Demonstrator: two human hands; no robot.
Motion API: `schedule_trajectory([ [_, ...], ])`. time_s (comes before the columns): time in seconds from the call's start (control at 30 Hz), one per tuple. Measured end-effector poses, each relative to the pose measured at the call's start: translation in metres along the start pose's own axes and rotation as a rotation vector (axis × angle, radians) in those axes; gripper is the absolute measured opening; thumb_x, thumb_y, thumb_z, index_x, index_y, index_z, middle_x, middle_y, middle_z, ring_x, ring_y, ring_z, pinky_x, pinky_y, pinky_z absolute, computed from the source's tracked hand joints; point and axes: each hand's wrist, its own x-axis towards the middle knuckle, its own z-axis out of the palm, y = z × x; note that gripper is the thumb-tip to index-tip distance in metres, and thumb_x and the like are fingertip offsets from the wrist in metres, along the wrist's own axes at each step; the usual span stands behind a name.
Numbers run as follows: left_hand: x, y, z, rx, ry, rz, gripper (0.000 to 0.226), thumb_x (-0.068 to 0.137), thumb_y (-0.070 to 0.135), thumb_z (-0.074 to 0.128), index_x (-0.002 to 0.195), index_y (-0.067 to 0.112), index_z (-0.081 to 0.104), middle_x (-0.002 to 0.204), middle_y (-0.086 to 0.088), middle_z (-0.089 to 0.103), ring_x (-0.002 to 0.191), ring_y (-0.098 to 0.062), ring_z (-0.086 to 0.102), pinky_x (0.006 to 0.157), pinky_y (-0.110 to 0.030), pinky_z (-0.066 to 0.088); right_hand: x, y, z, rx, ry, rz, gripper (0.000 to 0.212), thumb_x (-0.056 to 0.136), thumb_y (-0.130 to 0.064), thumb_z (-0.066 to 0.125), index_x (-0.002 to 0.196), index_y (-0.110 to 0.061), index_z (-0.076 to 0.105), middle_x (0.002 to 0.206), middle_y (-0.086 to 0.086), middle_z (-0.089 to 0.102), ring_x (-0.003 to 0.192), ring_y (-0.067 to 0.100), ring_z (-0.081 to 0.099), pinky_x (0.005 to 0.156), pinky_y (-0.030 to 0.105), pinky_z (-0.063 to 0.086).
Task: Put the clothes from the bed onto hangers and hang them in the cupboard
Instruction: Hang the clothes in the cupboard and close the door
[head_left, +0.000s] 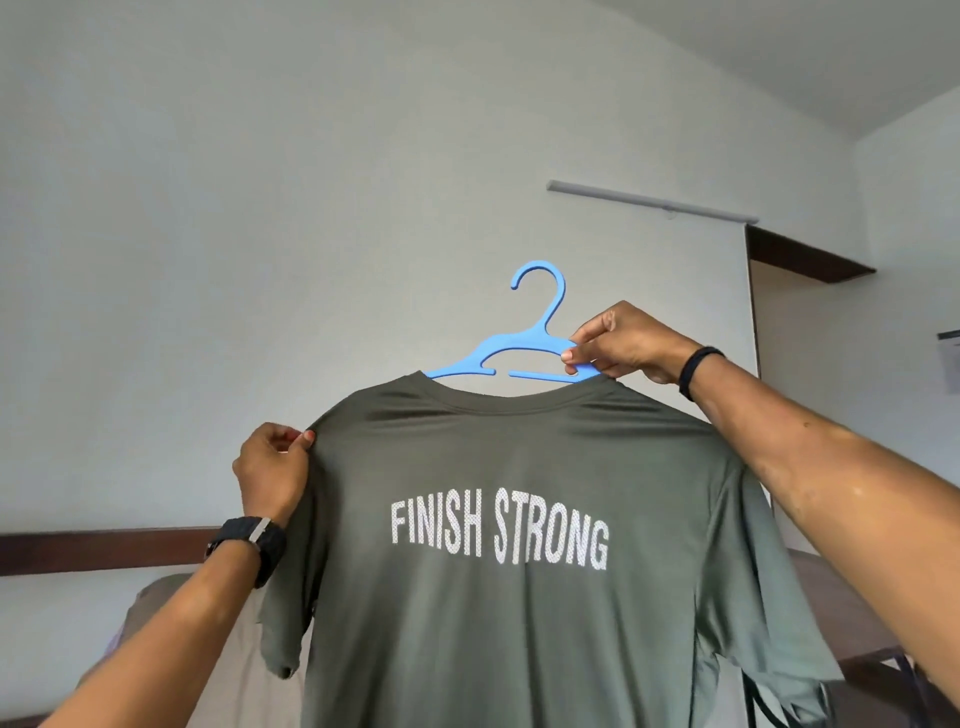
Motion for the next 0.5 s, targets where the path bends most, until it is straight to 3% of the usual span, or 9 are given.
schedule_trajectory([
  [0.1,-0.003,-0.001,0.005,-0.017,-0.209,-0.011,0.021,0.090,0.011,0.060,0.109,0.007,0.055,0.107,-0.006,0.060,0.107,-0.027,0.057,0.087,-0.031,0.041,-0.002,0.004,0.001,-0.012,-0.038,-0.012,0.013,0.084,-0.014,0.071,0.078,-0.002,0.073,0.052,-0.005,0.053,0.050,0.013,0.032,0.047,0.016,0.032],
  [0.23,-0.013,0.035,0.022,0.087,-0.284,0.328,0.031,0.091,0.013,0.057,0.121,0.010,0.052,0.125,-0.004,0.055,0.119,-0.020,0.049,0.096,-0.025,0.035,-0.006,0.011,0.003,0.008,-0.074,0.005,0.013,0.084,-0.013,0.071,0.081,0.000,0.073,0.053,-0.005,0.055,0.049,0.013,0.029,0.045,0.016,0.030],
  [0.33,-0.022,0.067,0.048,0.238,-0.389,0.564,0.035,0.093,0.028,0.057,0.125,0.012,0.053,0.124,-0.004,0.057,0.116,-0.022,0.052,0.101,-0.031,0.034,-0.011,0.014,0.009,0.001,-0.119,0.003,0.013,0.085,-0.014,0.070,0.080,-0.002,0.073,0.055,-0.003,0.054,0.047,0.012,0.028,0.047,0.017,0.028],
  [0.4,-0.030,0.086,0.068,0.358,-0.517,0.612,0.034,0.096,0.034,0.052,0.124,0.015,0.055,0.114,-0.003,0.063,0.109,-0.024,0.055,0.100,-0.034,0.033,-0.015,0.016,0.010,-0.008,-0.123,0.008,0.013,0.085,-0.014,0.070,0.079,-0.003,0.073,0.056,-0.003,0.055,0.048,0.011,0.029,0.048,0.017,0.028],
  [0.5,-0.040,0.104,0.093,0.412,-0.624,0.585,0.023,0.097,0.032,0.050,0.106,0.014,0.059,0.094,-0.006,0.066,0.092,-0.030,0.058,0.076,-0.032,0.038,-0.024,0.026,0.003,-0.019,-0.085,0.017,0.012,0.085,-0.014,0.070,0.078,-0.005,0.073,0.062,-0.002,0.060,0.055,0.014,0.035,0.052,0.019,0.033],
])
